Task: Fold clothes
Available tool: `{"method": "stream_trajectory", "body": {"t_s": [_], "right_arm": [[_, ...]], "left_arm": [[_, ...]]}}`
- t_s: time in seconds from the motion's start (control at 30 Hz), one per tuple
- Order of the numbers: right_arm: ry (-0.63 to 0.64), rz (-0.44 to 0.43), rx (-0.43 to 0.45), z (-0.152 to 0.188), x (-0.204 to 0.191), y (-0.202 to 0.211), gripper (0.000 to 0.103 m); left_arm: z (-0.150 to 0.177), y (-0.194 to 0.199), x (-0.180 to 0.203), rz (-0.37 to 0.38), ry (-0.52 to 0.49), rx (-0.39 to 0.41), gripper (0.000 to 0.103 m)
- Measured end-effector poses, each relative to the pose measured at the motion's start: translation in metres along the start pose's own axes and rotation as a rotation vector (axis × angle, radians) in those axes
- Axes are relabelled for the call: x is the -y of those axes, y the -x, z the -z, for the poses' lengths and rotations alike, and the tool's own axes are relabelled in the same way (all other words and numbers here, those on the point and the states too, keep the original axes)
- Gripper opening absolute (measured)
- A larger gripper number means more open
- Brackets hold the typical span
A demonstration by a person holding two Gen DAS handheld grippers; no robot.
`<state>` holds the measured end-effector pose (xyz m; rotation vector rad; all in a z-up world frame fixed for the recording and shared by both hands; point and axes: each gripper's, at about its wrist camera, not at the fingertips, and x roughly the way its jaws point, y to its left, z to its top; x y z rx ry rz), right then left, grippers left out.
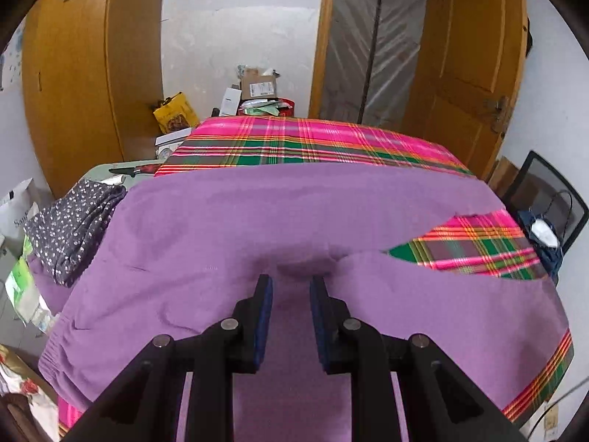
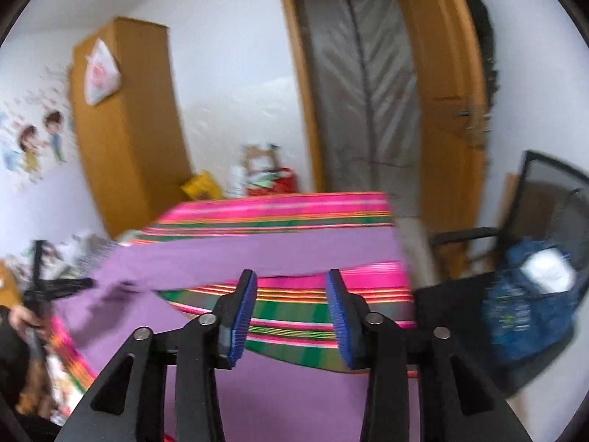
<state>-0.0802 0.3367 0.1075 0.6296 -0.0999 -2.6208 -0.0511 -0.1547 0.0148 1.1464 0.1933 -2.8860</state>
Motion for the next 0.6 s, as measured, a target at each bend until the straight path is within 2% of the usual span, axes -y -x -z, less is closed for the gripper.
{"method": "stream_trajectory", "body": {"t_s": [0.13,0.3,0.5,0.6], "right_arm": [[0.08,-0.121,-0.013,0.011,-0.045,-0.032,0.042],[0.163,-0.24,0.002,-0.001,-0.081,-0.065,0.044],[0.253,-0.325,-0.173,0.004,-0.119,-0.125,0.045],[0.293,-0.337,-0.219,0.01,-0.136,-0.146,0.045]], "left_arm": [[-0.005,-0.006,-0.006,-0.018,0.0,-0.009,0.021],[-0.015,-0.008,-0.035,-0.049,0.061,-0.007,0.021],[-0.019,-0.035,-0.055,-0.064,0.073,-0.055,0.021],[-0.02,-0.047,-0.062,-0.075,0.089,-0.08,0.021]]}}
